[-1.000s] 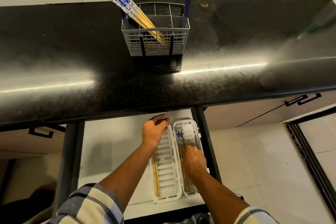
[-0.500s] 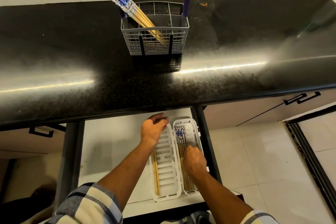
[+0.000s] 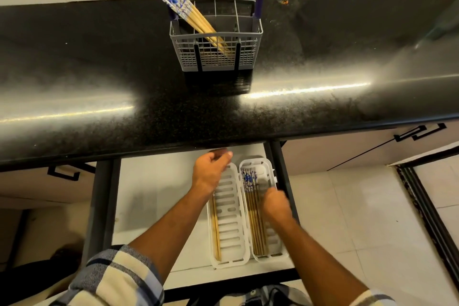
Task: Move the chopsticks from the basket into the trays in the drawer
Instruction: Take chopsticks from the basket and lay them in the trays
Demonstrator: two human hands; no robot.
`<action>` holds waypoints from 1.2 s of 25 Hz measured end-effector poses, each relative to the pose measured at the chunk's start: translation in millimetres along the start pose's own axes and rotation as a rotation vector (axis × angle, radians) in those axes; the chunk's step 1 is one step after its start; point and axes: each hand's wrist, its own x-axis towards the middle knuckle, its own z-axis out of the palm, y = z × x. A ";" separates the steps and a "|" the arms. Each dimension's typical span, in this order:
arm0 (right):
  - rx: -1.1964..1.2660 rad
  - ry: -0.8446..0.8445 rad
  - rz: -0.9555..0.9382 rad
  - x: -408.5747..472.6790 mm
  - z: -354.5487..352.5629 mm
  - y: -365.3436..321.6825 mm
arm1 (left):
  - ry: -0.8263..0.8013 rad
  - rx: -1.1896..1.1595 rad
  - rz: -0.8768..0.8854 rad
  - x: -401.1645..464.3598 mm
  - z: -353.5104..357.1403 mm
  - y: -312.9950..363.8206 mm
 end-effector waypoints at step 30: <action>0.081 0.474 -0.793 21.1 -241.2 -337.0 | 0.404 0.167 0.338 99.0 -65.6 308.5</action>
